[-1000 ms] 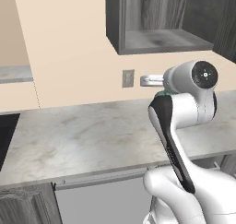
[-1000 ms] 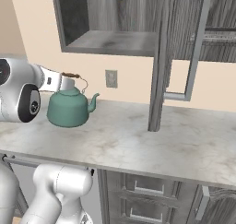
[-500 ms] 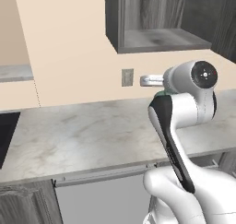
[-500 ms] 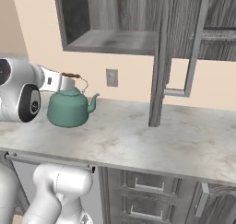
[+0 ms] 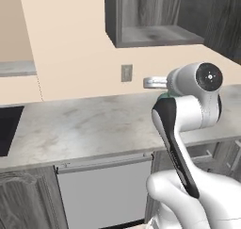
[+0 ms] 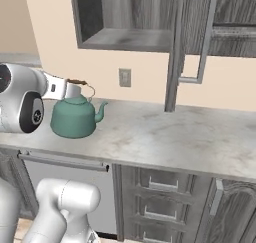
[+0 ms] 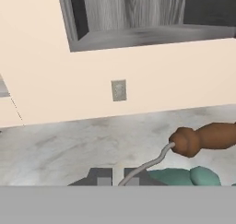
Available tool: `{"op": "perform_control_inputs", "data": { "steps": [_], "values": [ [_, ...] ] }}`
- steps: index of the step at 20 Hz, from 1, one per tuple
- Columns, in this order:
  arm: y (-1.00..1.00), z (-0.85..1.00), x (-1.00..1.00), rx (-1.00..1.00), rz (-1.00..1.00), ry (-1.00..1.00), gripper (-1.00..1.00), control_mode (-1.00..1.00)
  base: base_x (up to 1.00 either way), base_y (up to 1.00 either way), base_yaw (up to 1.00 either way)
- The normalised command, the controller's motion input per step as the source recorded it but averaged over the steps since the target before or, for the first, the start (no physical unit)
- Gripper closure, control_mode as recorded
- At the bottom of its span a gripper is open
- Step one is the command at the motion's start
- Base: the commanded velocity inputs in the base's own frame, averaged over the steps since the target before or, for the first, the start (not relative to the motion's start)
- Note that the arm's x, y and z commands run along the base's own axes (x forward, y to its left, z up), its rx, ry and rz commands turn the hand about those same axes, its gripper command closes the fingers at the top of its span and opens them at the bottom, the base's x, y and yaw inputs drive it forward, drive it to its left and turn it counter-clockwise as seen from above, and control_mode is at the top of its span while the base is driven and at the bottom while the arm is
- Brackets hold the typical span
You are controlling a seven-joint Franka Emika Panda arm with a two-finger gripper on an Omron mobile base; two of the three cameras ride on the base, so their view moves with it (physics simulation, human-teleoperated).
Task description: Open the cabinet, pick the kettle from the cabinet, and place it in the sink.
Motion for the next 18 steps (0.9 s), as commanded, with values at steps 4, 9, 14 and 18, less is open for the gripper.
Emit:
{"op": "perform_control_inputs", "data": {
  "steps": [4, 9, 14, 18],
  "values": [
    [0.0, 0.0, 0.0, 0.0, 0.0, 0.0, 1.0, 1.0, -0.25, 0.48, -0.03],
    [0.0, 0.0, 0.0, 0.0, 0.0, 0.0, 1.0, 1.0, -0.24, 0.56, -0.04],
    [0.0, 0.0, 0.0, 0.0, 0.0, 0.0, 1.0, 1.0, -0.2, 0.62, -0.02],
    [0.0, 0.0, 0.0, 0.0, 0.0, 0.0, 1.0, 1.0, -0.13, 0.65, 0.0]
  ]
}}
